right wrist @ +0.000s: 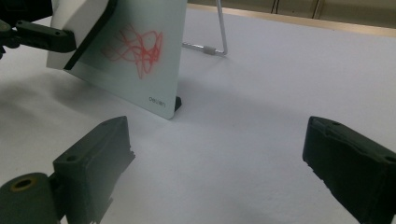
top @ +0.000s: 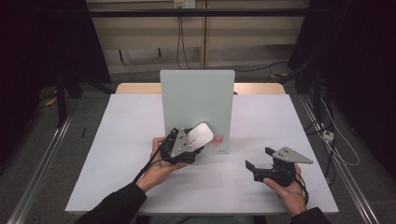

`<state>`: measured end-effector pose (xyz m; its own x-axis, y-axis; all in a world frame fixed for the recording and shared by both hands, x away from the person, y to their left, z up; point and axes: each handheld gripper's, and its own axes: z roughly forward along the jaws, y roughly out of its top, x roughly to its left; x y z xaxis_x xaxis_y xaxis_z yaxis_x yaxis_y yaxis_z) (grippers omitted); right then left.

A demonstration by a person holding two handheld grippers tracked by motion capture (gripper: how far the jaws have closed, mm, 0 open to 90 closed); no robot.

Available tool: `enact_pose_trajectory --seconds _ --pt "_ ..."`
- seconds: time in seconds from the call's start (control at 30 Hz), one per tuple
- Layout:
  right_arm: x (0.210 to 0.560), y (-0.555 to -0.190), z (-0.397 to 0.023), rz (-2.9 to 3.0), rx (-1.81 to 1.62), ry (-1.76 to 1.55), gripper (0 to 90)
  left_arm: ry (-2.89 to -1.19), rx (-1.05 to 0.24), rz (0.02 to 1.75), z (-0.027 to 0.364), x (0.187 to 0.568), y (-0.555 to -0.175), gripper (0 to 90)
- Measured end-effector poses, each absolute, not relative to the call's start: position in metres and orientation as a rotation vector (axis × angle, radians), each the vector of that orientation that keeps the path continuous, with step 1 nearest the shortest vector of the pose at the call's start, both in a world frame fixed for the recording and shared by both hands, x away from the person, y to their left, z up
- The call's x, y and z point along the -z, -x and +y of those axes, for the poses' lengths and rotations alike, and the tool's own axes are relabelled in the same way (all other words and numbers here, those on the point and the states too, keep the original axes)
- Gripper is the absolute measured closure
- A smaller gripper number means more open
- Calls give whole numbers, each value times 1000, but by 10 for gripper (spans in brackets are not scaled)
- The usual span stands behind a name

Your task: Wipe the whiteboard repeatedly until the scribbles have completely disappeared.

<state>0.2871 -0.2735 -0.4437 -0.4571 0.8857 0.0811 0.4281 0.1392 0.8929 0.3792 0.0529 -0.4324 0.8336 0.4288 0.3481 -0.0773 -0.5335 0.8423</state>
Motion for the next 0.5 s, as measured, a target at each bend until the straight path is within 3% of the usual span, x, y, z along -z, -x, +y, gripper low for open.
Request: enact_pose_trajectory --seconds 0.5 --pt "443 -286 -274 1947 -1285 -1253 77 -2093 -615 161 7 447 -372 302"
